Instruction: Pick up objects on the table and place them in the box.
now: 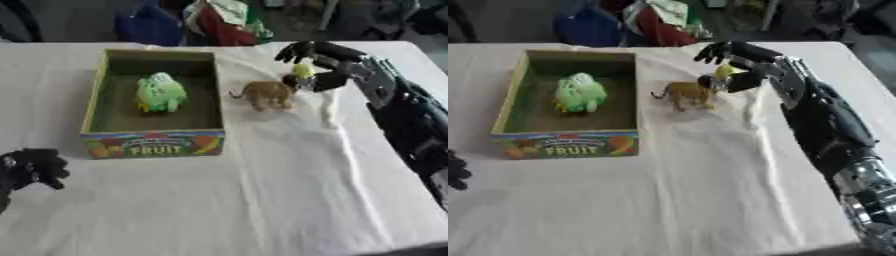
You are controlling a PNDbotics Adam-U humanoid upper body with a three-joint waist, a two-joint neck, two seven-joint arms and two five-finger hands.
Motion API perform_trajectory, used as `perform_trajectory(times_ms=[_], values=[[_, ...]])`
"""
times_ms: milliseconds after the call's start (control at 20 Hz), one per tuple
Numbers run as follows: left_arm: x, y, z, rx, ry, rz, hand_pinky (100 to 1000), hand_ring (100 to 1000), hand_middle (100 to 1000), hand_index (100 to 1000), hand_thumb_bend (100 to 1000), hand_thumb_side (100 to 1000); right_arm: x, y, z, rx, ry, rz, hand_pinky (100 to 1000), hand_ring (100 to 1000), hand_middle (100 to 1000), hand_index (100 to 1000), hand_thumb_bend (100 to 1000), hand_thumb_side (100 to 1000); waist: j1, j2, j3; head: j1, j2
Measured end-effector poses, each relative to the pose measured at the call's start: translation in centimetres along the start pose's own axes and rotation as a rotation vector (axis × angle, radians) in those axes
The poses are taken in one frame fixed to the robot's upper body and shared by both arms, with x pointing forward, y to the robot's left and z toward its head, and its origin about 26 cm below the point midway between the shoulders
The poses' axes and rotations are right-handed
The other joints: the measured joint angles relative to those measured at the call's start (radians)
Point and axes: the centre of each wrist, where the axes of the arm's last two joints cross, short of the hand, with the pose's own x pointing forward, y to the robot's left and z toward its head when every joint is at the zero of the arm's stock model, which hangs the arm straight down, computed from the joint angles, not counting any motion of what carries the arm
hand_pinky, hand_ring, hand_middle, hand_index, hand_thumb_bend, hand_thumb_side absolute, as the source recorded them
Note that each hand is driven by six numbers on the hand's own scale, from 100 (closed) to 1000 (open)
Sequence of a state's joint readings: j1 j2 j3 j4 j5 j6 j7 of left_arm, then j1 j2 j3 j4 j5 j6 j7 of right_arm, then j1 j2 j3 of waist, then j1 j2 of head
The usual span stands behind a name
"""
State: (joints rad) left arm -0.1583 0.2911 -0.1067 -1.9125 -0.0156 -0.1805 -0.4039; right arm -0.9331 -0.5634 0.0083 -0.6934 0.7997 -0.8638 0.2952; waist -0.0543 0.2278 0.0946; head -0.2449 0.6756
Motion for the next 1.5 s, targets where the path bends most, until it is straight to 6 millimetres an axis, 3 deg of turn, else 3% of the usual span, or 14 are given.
perform_trajectory(times_ms=[750, 950, 1050, 1100, 1250, 1450, 1500], values=[[-0.1, -0.1, 0.1, -0.003, 0.003, 0.0, 584, 664, 659, 818, 357, 969, 0.8, 1.6, -2.3, 0.109, -0.022, 0.059, 732, 809, 820, 895, 332, 999, 0.006, 0.0, 0.005, -0.006, 0.0], [-0.1, -0.1, 0.1, -0.004, 0.004, 0.001, 584, 664, 660, 818, 354, 973, 0.7, 2.1, -2.6, 0.136, 0.005, 0.064, 728, 800, 803, 887, 238, 836, 0.009, 0.0, 0.009, -0.011, 0.0], [-0.1, -0.1, 0.1, -0.005, 0.005, 0.001, 584, 664, 660, 818, 353, 976, 0.7, 2.3, -2.7, 0.143, 0.021, 0.068, 727, 798, 801, 887, 233, 782, 0.009, 0.0, 0.01, -0.014, 0.0], [-0.1, -0.2, 0.1, -0.006, 0.005, 0.002, 584, 664, 661, 818, 351, 977, 0.7, 2.4, -2.7, 0.147, 0.03, 0.071, 726, 797, 799, 886, 223, 713, 0.009, 0.0, 0.01, -0.014, 0.0], [-0.1, -0.3, 0.1, -0.01, 0.005, 0.004, 584, 665, 661, 818, 350, 978, 0.6, 2.9, -2.7, 0.153, 0.06, 0.074, 724, 794, 793, 882, 221, 682, 0.009, 0.0, 0.011, -0.015, 0.0], [-0.1, -0.3, 0.1, -0.011, 0.005, 0.004, 583, 665, 661, 818, 349, 980, 0.6, 2.9, -2.7, 0.151, 0.093, 0.092, 707, 756, 730, 841, 211, 560, 0.009, 0.0, 0.014, -0.017, 0.001], [-0.1, -0.3, 0.1, -0.011, 0.005, 0.004, 583, 665, 661, 818, 348, 981, 0.6, 3.0, -2.7, 0.149, 0.098, 0.095, 692, 723, 672, 804, 185, 475, 0.009, 0.0, 0.014, -0.017, 0.001]])
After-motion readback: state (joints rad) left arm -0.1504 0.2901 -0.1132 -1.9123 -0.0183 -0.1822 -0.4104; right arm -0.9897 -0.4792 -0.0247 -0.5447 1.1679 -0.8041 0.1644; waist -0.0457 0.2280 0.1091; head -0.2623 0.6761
